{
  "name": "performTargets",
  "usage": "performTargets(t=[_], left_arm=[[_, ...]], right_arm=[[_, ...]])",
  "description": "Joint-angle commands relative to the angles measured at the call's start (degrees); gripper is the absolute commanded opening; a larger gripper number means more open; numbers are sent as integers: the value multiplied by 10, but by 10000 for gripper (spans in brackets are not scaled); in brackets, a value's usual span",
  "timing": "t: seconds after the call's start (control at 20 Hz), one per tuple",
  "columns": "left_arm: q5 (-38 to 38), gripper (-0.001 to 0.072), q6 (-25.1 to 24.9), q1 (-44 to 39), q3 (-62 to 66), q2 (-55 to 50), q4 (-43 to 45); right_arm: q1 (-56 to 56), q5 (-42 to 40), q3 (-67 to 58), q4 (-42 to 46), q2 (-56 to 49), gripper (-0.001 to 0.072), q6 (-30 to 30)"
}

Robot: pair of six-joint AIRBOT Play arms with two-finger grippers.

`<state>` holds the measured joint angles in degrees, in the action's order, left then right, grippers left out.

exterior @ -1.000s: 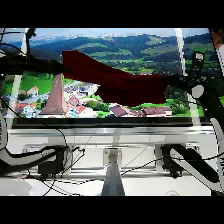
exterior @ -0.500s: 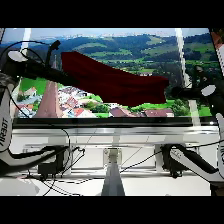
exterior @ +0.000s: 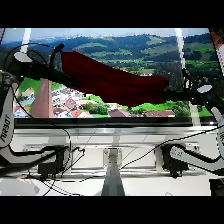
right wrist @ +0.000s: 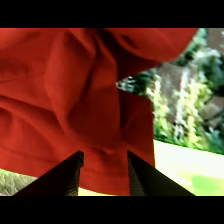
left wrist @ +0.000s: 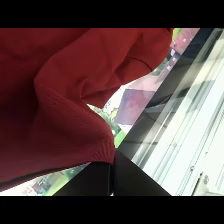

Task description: Fold the clothes and pants, and hang the long-sleeved shirts on hangers.

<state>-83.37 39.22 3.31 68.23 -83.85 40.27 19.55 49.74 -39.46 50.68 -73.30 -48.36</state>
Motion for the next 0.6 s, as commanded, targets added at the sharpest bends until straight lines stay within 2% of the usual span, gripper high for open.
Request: performTargets(t=[0.0, 0.2, 0.4, 0.5, 0.55], left_arm=[[0, 12, 0, 0, 0, -3, 0], [0, 12, 0, 0, 0, -4, 0], [0, 12, 0, 0, 0, -4, 0], [0, 12, 0, 0, 0, -4, 0], [0, 12, 0, 0, 0, -4, 0]], right_arm=[[0, -42, 0, -27, -10, 326, 26], [0, -58, 0, -43, -10, 306, 26], [-14, -32, 0, -69, -10, 304, 1], [-35, -39, 0, -71, -10, 176, 0], [-44, -46, 0, -70, -10, 160, 0]])
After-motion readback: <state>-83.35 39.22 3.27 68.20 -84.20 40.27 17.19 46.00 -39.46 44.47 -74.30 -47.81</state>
